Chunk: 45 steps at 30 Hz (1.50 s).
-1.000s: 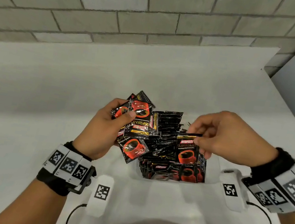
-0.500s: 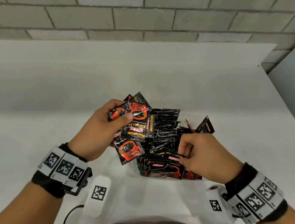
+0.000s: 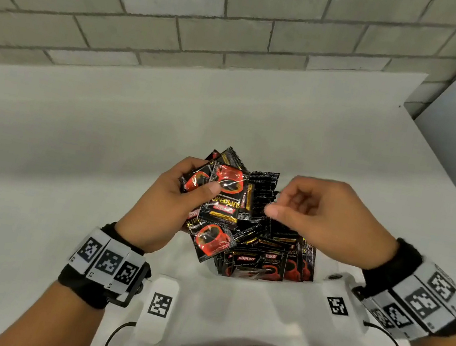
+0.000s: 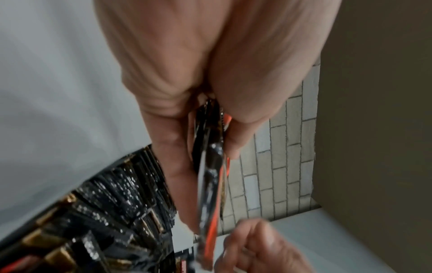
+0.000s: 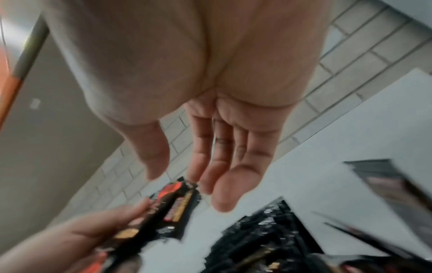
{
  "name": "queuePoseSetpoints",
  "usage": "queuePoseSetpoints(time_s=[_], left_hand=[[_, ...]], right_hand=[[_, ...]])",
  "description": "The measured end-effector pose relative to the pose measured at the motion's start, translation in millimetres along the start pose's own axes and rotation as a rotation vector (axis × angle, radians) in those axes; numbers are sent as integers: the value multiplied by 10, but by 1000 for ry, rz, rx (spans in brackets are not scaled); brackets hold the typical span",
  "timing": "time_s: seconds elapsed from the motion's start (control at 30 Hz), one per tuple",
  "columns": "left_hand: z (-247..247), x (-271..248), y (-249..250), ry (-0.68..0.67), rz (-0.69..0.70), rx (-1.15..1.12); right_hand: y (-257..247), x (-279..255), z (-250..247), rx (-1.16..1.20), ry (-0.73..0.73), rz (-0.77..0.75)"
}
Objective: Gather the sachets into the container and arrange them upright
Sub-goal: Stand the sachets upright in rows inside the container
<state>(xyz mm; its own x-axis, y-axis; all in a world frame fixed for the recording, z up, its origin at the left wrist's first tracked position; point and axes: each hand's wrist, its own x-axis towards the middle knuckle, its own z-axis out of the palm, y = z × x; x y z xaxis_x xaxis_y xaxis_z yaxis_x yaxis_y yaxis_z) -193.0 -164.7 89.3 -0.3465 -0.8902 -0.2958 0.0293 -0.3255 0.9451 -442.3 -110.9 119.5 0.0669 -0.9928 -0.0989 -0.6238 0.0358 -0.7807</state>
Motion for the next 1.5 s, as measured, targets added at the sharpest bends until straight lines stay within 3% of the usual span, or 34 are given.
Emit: queuePoseSetpoints(time_s=[0.1,0.17,0.3,0.43,0.6,0.87,1.0,1.17,1.37,1.5], left_hand=[[135,13,3,-64,3,-55],[194,23,3,-100,10,-79],[195,15,0,-88,17,-34],[111,-7,0,-43,0,-8],[85,7,-6,-21,0,-4],[134,34,-15,-26,6,13],[174,4,-9,-59,-4,8],[231,-36,10,-87,-12,-34],[259,-16,-29,-99,-8,-43],[280,-11,-19,-108,-4,-44]], right_hand=[[-193,46,68,145,71,-22],[-223,88,117,105,86,-38],[-136,148,124,125,69,1],[-49,156,12,155,188,-1],[-94,116,-75,512,148,12],[-101,109,-117,321,133,-73],[-92,135,-66,277,108,-11],[-58,172,26,469,239,92],[-4,186,11,573,140,145],[8,215,0,534,175,113]])
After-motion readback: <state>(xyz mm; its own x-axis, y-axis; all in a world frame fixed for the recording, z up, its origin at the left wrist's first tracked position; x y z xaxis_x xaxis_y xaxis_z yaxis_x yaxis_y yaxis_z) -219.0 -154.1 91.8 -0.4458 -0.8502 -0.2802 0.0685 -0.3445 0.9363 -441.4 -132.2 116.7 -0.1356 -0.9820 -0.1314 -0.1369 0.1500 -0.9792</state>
